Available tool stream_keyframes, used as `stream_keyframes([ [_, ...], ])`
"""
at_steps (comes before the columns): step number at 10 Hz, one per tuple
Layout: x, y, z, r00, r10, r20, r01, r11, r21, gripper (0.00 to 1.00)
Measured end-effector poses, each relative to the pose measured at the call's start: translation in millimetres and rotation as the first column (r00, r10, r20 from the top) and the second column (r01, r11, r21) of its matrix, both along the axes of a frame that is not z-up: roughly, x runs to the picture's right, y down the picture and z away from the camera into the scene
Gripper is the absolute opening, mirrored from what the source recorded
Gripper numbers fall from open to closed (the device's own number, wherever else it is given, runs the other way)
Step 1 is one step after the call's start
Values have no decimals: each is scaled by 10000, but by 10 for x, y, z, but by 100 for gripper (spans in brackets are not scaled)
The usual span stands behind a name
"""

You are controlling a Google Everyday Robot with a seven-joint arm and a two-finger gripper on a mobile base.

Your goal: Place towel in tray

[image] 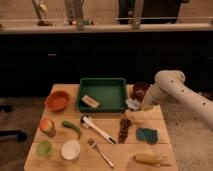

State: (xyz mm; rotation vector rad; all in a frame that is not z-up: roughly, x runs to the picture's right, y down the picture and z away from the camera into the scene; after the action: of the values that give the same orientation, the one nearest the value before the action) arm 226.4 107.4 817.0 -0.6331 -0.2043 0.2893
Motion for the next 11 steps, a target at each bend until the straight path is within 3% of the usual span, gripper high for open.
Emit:
stream_keyframes([
  [4,-112,-124,-30,9991,191,381,-203,9993,313,0],
  [11,-617,-253,191,9975,-56,703,21,9988,498,0],
])
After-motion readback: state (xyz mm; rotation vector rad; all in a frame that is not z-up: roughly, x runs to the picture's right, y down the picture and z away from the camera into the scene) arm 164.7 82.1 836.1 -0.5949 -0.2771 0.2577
